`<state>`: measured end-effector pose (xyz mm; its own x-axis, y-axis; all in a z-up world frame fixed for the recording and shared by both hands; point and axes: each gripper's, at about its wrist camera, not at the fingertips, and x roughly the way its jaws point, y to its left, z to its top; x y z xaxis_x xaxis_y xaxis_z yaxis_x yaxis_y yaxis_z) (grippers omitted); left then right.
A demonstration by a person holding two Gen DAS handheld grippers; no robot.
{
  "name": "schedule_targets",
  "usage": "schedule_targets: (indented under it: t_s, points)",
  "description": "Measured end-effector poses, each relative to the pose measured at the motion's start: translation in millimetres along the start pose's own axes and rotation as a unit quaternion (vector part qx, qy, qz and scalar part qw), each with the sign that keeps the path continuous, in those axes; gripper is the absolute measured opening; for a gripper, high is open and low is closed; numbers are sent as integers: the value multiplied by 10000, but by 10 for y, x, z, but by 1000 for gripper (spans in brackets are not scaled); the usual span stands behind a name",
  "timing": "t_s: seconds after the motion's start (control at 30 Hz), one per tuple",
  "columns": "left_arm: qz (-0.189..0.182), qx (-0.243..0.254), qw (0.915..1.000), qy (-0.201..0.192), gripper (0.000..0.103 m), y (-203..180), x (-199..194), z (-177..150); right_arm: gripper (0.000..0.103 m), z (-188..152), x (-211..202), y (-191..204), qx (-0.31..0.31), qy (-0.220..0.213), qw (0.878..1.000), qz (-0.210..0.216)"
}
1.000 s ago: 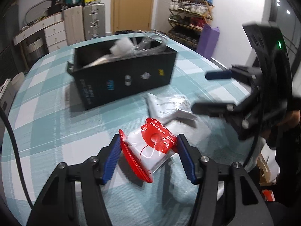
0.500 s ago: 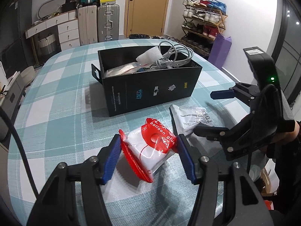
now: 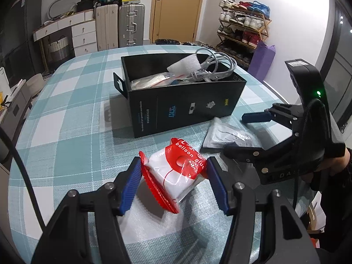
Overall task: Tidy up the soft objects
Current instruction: 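Grasp the red balloon-glue bag with the left tool while the right tool grasps the white packet, then carry the balloon-glue bag with the left tool while the right tool carries the packet to the box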
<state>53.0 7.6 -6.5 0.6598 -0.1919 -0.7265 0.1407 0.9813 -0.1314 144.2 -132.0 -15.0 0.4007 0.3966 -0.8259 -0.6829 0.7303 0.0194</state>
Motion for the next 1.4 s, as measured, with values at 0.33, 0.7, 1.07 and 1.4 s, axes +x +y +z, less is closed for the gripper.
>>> schedule_targets:
  t_s: [0.33,0.7,1.07,1.4]
  points:
    - [35,-107,9999,-32,59,71,44,47,48,27,-38,130,-249,-129,9995,128]
    - [46,-95,9998,-146,59,80,-6,106,38,-7,-88,127,-256,-235,9992,179]
    - [63,-68,9997,-207,59,56,-40,134,37,-62,-228,83,-210,-424,9986,231]
    - [79,-76,9992,-383,59,56,-135,198,37,-126,-533,49,-115,-848,9959,305]
